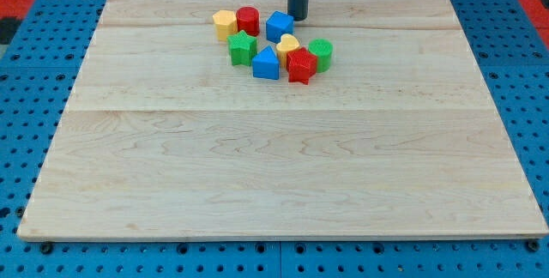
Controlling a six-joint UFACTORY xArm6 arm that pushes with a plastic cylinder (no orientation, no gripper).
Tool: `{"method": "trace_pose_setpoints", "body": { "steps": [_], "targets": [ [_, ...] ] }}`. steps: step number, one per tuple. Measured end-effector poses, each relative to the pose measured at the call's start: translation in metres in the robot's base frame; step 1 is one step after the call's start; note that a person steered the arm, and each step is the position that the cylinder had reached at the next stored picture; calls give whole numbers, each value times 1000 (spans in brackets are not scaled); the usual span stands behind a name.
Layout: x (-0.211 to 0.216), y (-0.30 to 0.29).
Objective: Push the blue cube to green star
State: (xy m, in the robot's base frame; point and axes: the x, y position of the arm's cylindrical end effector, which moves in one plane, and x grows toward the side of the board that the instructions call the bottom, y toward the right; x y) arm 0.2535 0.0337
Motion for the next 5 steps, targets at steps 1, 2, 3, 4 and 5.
{"method": "trace_pose_setpoints", "body": {
  "steps": [1,2,3,4,5],
  "targets": [
    [12,0],
    [26,-3],
    [17,-6],
    [-11,-8],
    [-11,-10]
  ]
}}
